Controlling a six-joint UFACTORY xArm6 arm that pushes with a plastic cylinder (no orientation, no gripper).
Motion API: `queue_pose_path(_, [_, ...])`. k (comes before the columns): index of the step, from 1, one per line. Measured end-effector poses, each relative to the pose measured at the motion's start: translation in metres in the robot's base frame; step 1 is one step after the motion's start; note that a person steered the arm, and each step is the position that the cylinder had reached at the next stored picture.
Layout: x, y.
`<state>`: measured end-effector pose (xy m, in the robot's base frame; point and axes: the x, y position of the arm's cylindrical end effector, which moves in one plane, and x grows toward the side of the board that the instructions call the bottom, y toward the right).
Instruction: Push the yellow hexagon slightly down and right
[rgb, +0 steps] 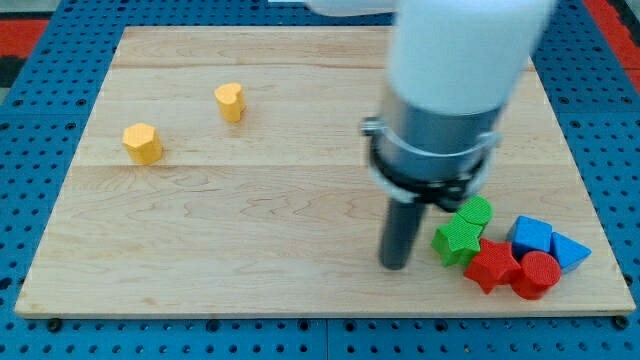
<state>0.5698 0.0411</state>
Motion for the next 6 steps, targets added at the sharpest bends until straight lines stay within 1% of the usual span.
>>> queue_pose_path(1, [-0.001,-0.096])
queue_pose_path(2, [-0.026,-0.209])
queue_pose_path(3, [-0.070,-0.316])
queue_pose_path(4, [-0.091,-0.346])
queue_pose_path(5, [-0.157,-0.334])
queue_pose_path(6, [-0.204,-0.307])
